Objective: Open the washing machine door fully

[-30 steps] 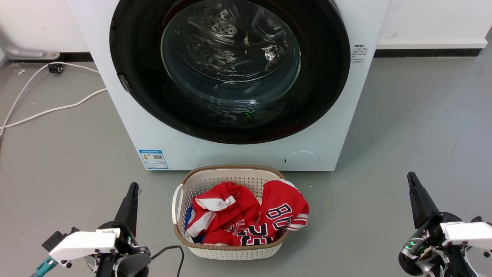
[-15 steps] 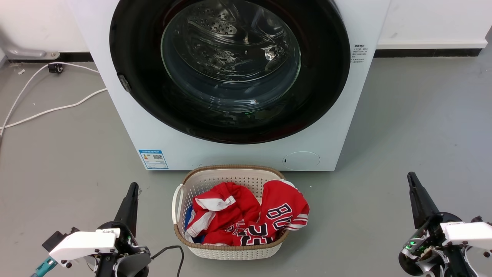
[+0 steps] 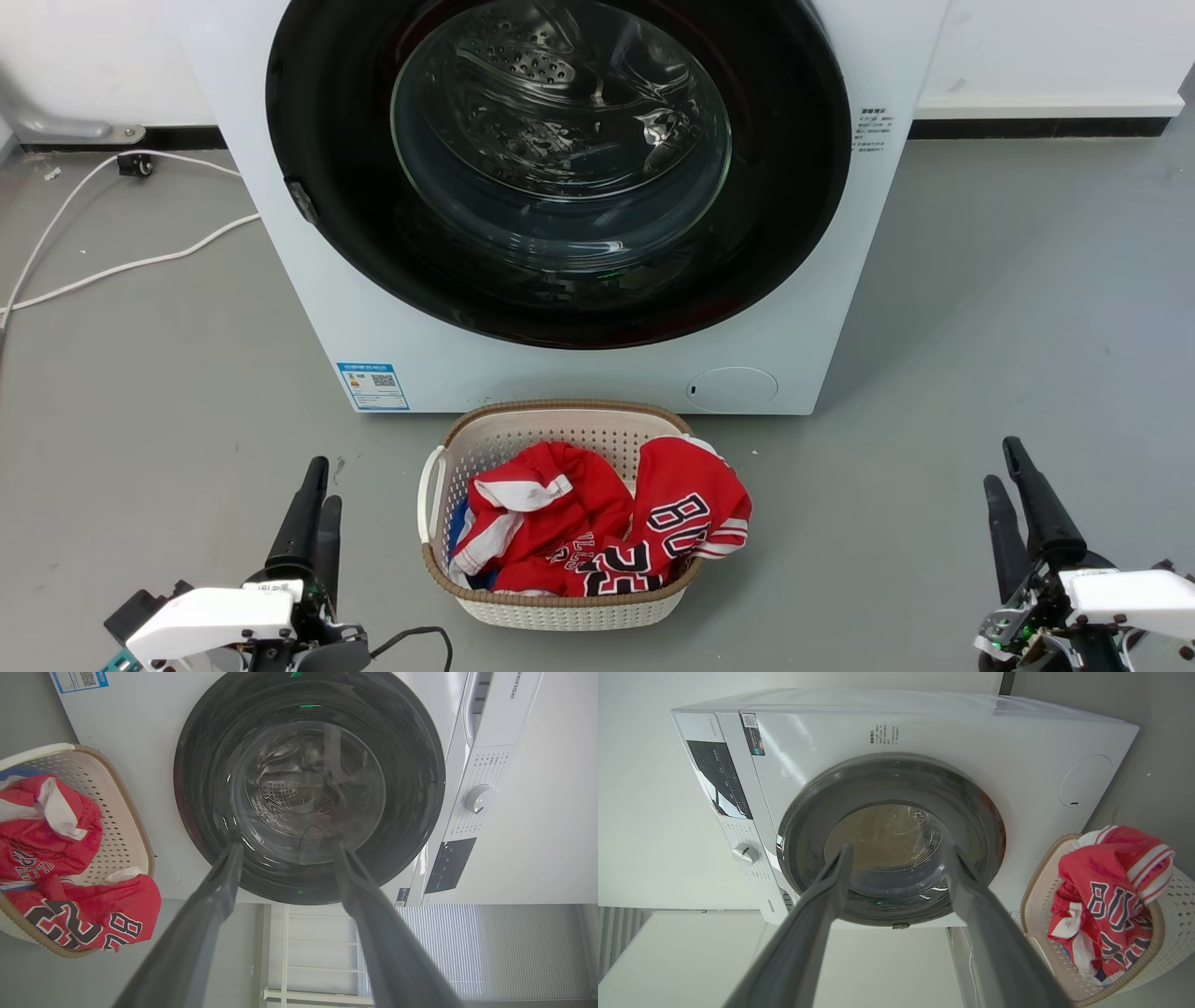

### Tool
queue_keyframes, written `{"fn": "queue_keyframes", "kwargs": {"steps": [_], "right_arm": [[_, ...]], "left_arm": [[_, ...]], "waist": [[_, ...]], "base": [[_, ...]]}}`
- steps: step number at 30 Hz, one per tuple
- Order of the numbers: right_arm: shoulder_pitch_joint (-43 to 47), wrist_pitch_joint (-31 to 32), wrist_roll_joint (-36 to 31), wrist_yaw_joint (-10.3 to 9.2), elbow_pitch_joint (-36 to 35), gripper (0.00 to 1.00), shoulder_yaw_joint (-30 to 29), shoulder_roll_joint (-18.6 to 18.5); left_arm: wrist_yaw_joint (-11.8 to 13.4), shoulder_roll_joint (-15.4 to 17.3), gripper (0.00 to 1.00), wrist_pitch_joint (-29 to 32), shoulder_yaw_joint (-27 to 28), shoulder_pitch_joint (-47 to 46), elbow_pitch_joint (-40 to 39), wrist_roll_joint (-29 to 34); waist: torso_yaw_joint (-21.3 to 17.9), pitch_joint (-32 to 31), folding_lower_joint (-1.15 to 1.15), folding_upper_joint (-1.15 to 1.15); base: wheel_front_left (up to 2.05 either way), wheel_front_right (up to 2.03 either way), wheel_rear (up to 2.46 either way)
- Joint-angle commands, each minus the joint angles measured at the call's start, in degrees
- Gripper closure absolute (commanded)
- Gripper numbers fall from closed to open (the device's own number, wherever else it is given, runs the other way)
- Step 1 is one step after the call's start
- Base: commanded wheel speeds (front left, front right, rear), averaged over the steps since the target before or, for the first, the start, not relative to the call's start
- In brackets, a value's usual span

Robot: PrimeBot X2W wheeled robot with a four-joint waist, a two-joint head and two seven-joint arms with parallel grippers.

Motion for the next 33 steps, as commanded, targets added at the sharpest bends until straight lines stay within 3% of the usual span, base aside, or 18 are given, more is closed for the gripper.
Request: {"fn": "queue_keyframes", "kwargs": {"steps": [1, 33], "right_arm": [[-0.53, -0.57, -2.07, 0.08, -1.55, 0.0, -0.36, -0.15], [3.39, -7.91, -43.4, 0.1, -12.9, 0.0, 1.72, -0.06]], "left_arm": [[0.28, 0.14, 0.0, -0.61, 0.24, -0.71, -1.45, 1.73], [9.69, 0.17, 0.0, -8.09, -5.94, 1.52, -11.43, 39.71]], "waist": [[0.01, 0.02, 0.0, 0.0], [0.25, 0.26, 0.0, 0.0]], "base": [[0.0, 0.0, 0.0], [0.0, 0.0, 0.0]]}}
